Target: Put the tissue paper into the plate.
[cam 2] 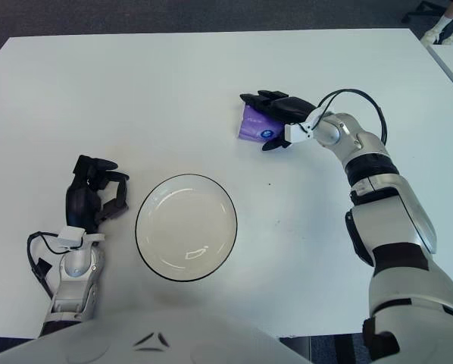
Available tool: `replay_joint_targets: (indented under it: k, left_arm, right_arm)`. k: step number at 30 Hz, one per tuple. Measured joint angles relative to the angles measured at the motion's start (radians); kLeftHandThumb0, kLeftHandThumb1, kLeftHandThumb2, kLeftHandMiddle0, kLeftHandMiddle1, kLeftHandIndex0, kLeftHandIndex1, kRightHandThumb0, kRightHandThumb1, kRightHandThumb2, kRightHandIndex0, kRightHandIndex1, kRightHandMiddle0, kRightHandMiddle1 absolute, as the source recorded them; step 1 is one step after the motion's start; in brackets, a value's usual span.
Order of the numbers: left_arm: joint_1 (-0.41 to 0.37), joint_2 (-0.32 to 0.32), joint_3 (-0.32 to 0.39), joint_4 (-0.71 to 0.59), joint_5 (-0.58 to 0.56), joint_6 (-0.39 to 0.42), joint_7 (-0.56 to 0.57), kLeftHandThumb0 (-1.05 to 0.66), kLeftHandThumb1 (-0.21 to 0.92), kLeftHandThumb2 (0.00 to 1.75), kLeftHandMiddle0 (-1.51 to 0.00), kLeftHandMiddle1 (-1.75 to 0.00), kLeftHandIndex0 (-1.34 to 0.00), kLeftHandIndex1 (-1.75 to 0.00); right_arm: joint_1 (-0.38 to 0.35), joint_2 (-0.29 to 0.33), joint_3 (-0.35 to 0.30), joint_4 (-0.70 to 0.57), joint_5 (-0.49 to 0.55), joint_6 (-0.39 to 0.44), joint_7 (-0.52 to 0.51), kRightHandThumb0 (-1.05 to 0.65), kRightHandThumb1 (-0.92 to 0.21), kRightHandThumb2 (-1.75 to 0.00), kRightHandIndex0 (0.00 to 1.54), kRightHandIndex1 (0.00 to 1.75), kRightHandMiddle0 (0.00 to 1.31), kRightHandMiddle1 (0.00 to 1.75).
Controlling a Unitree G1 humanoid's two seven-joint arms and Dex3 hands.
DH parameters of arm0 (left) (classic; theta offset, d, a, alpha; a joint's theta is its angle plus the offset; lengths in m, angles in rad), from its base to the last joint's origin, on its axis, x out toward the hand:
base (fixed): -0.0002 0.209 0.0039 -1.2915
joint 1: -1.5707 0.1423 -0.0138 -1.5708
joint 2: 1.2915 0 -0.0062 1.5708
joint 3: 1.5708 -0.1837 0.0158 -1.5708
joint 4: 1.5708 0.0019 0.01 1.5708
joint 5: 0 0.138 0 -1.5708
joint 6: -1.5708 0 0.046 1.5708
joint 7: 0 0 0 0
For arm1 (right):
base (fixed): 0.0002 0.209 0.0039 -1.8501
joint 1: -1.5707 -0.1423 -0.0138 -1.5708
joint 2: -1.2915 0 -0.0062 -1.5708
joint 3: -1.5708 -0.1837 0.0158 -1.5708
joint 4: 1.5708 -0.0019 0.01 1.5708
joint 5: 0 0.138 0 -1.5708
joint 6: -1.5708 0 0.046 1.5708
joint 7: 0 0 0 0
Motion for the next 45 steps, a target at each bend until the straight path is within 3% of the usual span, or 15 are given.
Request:
replay_joint_targets:
  k: [17, 21, 22, 23, 25, 26, 27, 28, 31, 34, 38, 45]
  left_arm:
    - [0.000, -0.001, 0.001, 0.002, -0.005, -0.008, 0.001, -0.01, 0.49, 1.00, -0.65, -1.36, -0.34, -1.75]
    - [0.001, -0.002, 0.002, 0.000, -0.005, -0.006, 0.002, -0.01, 0.49, 1.00, -0.65, -1.37, -0.34, -1.75]
    - [0.001, -0.002, 0.002, 0.000, -0.005, -0.006, 0.002, -0.01, 0.49, 1.00, -0.65, -1.37, -0.34, -1.75]
    - [0.001, -0.002, 0.002, 0.000, -0.005, -0.005, 0.002, -0.01, 0.49, 1.00, -0.65, -1.37, -0.34, -1.75]
    - [0.001, -0.002, 0.003, 0.000, -0.005, -0.005, 0.002, -0.01, 0.50, 0.99, -0.65, -1.37, -0.34, -1.75]
    - [0.001, -0.002, 0.003, 0.000, -0.006, -0.005, 0.002, -0.01, 0.50, 0.98, -0.65, -1.36, -0.34, -1.75]
    - [0.001, -0.003, 0.003, 0.000, -0.006, -0.005, 0.002, -0.01, 0.50, 0.98, -0.65, -1.36, -0.34, -1.75]
    - [0.001, -0.004, 0.003, 0.000, -0.006, -0.005, 0.002, -0.01, 0.51, 0.98, -0.65, -1.35, -0.34, -1.75]
    - [0.001, -0.006, 0.003, 0.000, -0.006, -0.005, 0.002, -0.01, 0.51, 0.97, -0.64, -1.35, -0.34, -1.75]
    - [0.003, -0.007, 0.004, -0.001, -0.006, -0.005, 0.002, -0.01, 0.51, 0.97, -0.64, -1.35, -0.34, -1.75]
    - [0.003, -0.008, 0.004, -0.002, -0.007, -0.008, 0.002, -0.01, 0.50, 1.00, -0.64, -1.39, -0.33, -1.75]
    - [0.006, -0.006, 0.009, 0.002, -0.022, -0.018, -0.001, -0.01, 0.48, 1.01, -0.65, -1.38, -0.34, -1.75]
  right_arm:
    - [-0.008, 0.013, 0.002, 0.050, 0.022, -0.011, 0.009, -0.97, -0.54, -0.57, 0.00, 0.00, 0.00, 0.00]
    - [-0.009, 0.019, 0.001, 0.060, 0.033, -0.005, 0.011, -0.84, -0.41, -0.82, 0.01, 0.01, 0.00, 0.00]
    - [-0.009, 0.021, 0.001, 0.062, 0.035, -0.003, 0.011, -0.71, -0.34, -0.88, 0.03, 0.53, 0.00, 0.45]
    - [-0.009, 0.024, -0.001, 0.066, 0.038, -0.001, 0.010, -0.66, -0.28, -0.97, 0.02, 0.90, 0.00, 0.75]
    - [-0.009, 0.030, -0.004, 0.072, 0.048, 0.006, 0.006, -0.60, -0.21, -1.09, 0.05, 1.28, 0.00, 1.15]
    - [-0.009, 0.034, -0.007, 0.076, 0.053, 0.010, 0.002, -0.54, -0.19, -1.14, 0.21, 1.45, 0.08, 1.37]
    - [-0.009, 0.037, -0.010, 0.079, 0.056, 0.014, -0.003, -0.52, -0.19, -1.15, 0.27, 1.51, 0.11, 1.44]
    - [-0.010, 0.042, -0.015, 0.083, 0.059, 0.017, -0.009, -0.51, -0.23, -1.21, 0.43, 1.59, 0.29, 1.55]
    - [-0.010, 0.054, -0.026, 0.097, 0.077, 0.022, -0.027, -0.49, -0.27, -1.30, 0.65, 1.70, 0.52, 1.68]
    - [-0.008, 0.061, -0.033, 0.103, 0.087, 0.022, -0.047, -0.50, -0.24, -1.38, 0.83, 1.73, 0.63, 1.73]
    - [0.016, 0.060, -0.053, 0.066, 0.100, 0.015, -0.072, -0.51, -0.22, -1.42, 1.03, 1.74, 0.67, 1.74]
    - [0.078, 0.055, -0.087, -0.009, 0.127, 0.020, -0.097, -0.51, -0.22, -1.43, 1.22, 1.75, 0.68, 1.75]
